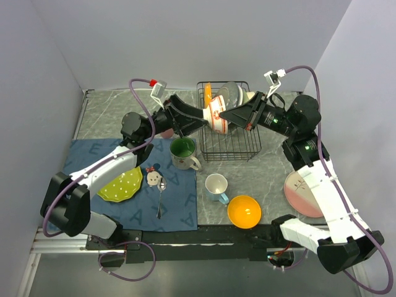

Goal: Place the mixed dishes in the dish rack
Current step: Pass the bowl from the right arm to the left

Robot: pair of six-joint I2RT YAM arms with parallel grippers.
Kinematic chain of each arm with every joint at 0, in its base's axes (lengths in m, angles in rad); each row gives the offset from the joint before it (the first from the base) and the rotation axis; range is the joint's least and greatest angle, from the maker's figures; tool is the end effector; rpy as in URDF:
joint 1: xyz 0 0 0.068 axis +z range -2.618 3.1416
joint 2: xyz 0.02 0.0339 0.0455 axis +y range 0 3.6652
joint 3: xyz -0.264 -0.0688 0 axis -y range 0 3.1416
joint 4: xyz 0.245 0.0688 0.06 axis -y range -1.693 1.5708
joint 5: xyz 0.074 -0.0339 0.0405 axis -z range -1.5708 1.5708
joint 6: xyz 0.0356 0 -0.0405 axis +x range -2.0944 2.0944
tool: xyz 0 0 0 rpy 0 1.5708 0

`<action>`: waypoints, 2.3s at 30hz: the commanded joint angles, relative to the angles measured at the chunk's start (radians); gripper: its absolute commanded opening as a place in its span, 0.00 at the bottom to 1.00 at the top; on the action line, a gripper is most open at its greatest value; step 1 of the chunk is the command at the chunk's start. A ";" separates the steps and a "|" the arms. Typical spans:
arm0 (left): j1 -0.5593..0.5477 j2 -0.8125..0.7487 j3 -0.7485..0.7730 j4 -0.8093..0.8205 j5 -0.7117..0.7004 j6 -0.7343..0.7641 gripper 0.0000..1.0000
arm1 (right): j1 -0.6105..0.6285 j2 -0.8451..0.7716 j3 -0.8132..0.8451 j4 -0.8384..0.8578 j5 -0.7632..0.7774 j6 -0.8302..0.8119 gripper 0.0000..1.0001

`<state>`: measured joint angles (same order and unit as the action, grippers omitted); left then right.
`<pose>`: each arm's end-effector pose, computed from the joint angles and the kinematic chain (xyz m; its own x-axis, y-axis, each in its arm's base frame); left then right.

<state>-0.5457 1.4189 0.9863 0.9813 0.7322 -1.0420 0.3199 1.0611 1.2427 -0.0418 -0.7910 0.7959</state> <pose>0.2555 -0.1830 0.3786 -0.5293 -0.4298 -0.7315 0.8256 -0.0624 -0.5608 0.2003 0.0930 0.4610 -0.5430 0.3493 -0.7636 -0.7169 0.2808 0.6382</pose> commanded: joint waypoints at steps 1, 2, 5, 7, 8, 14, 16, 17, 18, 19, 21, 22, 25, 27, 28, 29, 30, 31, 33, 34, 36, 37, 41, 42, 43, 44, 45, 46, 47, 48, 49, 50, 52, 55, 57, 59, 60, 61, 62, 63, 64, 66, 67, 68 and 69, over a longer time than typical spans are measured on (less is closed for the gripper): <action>-0.010 0.002 -0.001 0.053 -0.004 -0.010 0.91 | -0.008 -0.038 0.018 0.140 -0.025 0.029 0.00; -0.010 0.006 -0.005 0.062 -0.007 -0.015 0.85 | -0.010 -0.036 0.014 0.146 -0.027 0.032 0.00; -0.010 0.014 -0.003 0.066 -0.017 -0.026 0.76 | -0.012 -0.029 0.005 0.152 -0.031 0.039 0.00; -0.010 0.018 -0.003 0.071 -0.024 -0.030 0.73 | -0.012 -0.024 0.000 0.155 -0.033 0.042 0.00; -0.010 0.023 -0.002 0.072 -0.028 -0.032 0.72 | -0.012 -0.021 -0.005 0.154 -0.034 0.043 0.00; -0.010 0.023 -0.001 0.056 -0.048 -0.030 0.81 | -0.012 -0.009 -0.019 0.141 -0.037 0.042 0.00; -0.010 0.018 0.000 0.030 -0.059 -0.018 0.84 | -0.013 -0.007 -0.022 0.132 -0.037 0.040 0.00; -0.010 0.012 0.000 0.025 -0.063 -0.012 0.83 | -0.012 -0.007 -0.022 0.131 -0.039 0.040 0.00; -0.010 0.012 0.000 0.022 -0.063 -0.004 0.82 | -0.013 -0.007 -0.025 0.134 -0.039 0.040 0.00; -0.010 0.011 0.002 0.019 -0.063 -0.003 0.78 | -0.013 -0.009 -0.028 0.135 -0.039 0.042 0.00; -0.010 0.009 0.000 0.010 -0.065 0.003 0.75 | -0.012 -0.009 -0.029 0.132 -0.040 0.039 0.00; -0.010 0.009 -0.001 0.008 -0.070 0.007 0.71 | -0.013 -0.010 -0.026 0.125 -0.042 0.037 0.00; -0.010 0.009 -0.005 0.000 -0.067 0.010 0.68 | -0.013 -0.009 -0.020 0.109 -0.051 0.029 0.00; -0.010 0.009 -0.006 -0.001 -0.065 0.013 0.65 | -0.013 0.002 -0.009 0.073 -0.066 0.019 0.00; -0.010 0.011 -0.005 -0.006 -0.062 0.014 0.62 | -0.012 0.007 0.004 0.054 -0.074 0.003 0.00; -0.010 0.012 -0.002 -0.018 -0.048 0.017 0.60 | -0.013 0.014 0.008 0.046 -0.083 0.000 0.00; -0.010 0.015 0.002 -0.020 -0.039 0.022 0.58 | -0.015 0.016 0.006 0.022 -0.086 -0.006 0.00; -0.010 0.017 0.002 -0.020 -0.034 0.023 0.51 | -0.015 0.019 0.003 0.019 -0.093 -0.007 0.00; -0.010 0.018 -0.003 -0.021 -0.033 0.023 0.44 | -0.015 0.026 -0.005 0.022 -0.099 -0.004 0.00; -0.010 0.020 -0.011 -0.021 -0.034 0.022 0.34 | -0.013 0.030 -0.003 0.004 -0.099 -0.007 0.00; -0.010 0.021 -0.015 -0.021 -0.036 0.020 0.23 | -0.013 0.042 -0.003 -0.006 -0.100 -0.009 0.00; -0.010 0.025 -0.017 -0.023 -0.036 0.020 0.11 | -0.012 0.046 -0.002 -0.016 -0.102 -0.014 0.00; -0.010 0.031 -0.020 -0.052 -0.047 0.028 0.01 | -0.012 0.059 -0.003 -0.041 -0.083 -0.029 0.03; -0.010 0.031 -0.021 -0.058 -0.048 0.033 0.01 | -0.013 0.059 -0.005 -0.043 -0.077 -0.034 0.11; -0.011 0.031 -0.020 -0.082 -0.057 0.036 0.01 | -0.012 0.057 -0.008 -0.046 -0.067 -0.037 0.15; -0.011 0.029 -0.020 -0.095 -0.063 0.049 0.01 | -0.012 0.059 -0.012 -0.052 -0.062 -0.041 0.18; -0.011 0.028 -0.020 -0.108 -0.071 0.056 0.01 | -0.013 0.060 -0.012 -0.059 -0.054 -0.046 0.28; -0.011 0.022 -0.020 -0.127 -0.077 0.065 0.01 | -0.013 0.060 -0.014 -0.063 -0.047 -0.052 0.31; -0.011 0.018 -0.018 -0.160 -0.095 0.083 0.01 | -0.013 0.063 -0.015 -0.066 -0.040 -0.055 0.33; -0.011 0.018 -0.017 -0.182 -0.105 0.092 0.01 | -0.012 0.065 -0.020 -0.066 -0.039 -0.057 0.41; -0.011 0.014 -0.011 -0.200 -0.115 0.102 0.01 | -0.013 0.066 -0.025 -0.066 -0.027 -0.058 0.43; -0.011 0.012 -0.008 -0.240 -0.131 0.120 0.01 | -0.013 0.069 -0.028 -0.067 -0.022 -0.063 0.46; -0.011 0.015 0.002 -0.268 -0.148 0.132 0.01 | -0.013 0.076 -0.035 -0.063 -0.016 -0.060 0.52; -0.011 0.020 0.011 -0.314 -0.178 0.151 0.01 | -0.013 0.086 -0.037 -0.078 0.006 -0.070 0.57; -0.011 0.028 0.026 -0.352 -0.200 0.165 0.01 | -0.013 0.092 -0.040 -0.090 0.030 -0.081 0.58; -0.011 0.037 0.038 -0.372 -0.214 0.177 0.01 | -0.013 0.102 -0.040 -0.105 0.047 -0.089 0.58; -0.011 0.047 0.051 -0.391 -0.224 0.181 0.01 | -0.013 0.105 -0.046 -0.109 0.062 -0.092 0.58; -0.010 0.052 0.057 -0.398 -0.229 0.184 0.01 | -0.015 0.112 -0.048 -0.110 0.067 -0.093 0.59; -0.011 0.060 0.063 -0.406 -0.232 0.191 0.01 | -0.015 0.115 -0.051 -0.112 0.072 -0.095 0.59; -0.011 0.064 0.075 -0.414 -0.240 0.194 0.01 | -0.016 0.120 -0.058 -0.110 0.082 -0.095 0.59; -0.010 0.077 0.080 -0.424 -0.246 0.197 0.01 | -0.016 0.123 -0.061 -0.106 0.085 -0.095 0.59; -0.011 0.092 0.092 -0.429 -0.249 0.203 0.01 | -0.021 0.128 -0.071 -0.109 0.101 -0.099 0.59; -0.011 0.107 0.097 -0.431 -0.246 0.204 0.01 | -0.025 0.137 -0.071 -0.110 0.108 -0.100 0.59; -0.011 0.113 0.098 -0.429 -0.246 0.206 0.01 | -0.028 0.143 -0.075 -0.106 0.107 -0.100 0.59; -0.011 0.129 0.100 -0.428 -0.244 0.203 0.01 | -0.030 0.148 -0.080 -0.105 0.107 -0.100 0.59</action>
<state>-0.5541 1.5112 1.0294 0.5358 0.5510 -0.8677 0.2886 1.1965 1.1690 -0.1795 -0.6685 0.6975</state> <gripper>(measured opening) 0.544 0.589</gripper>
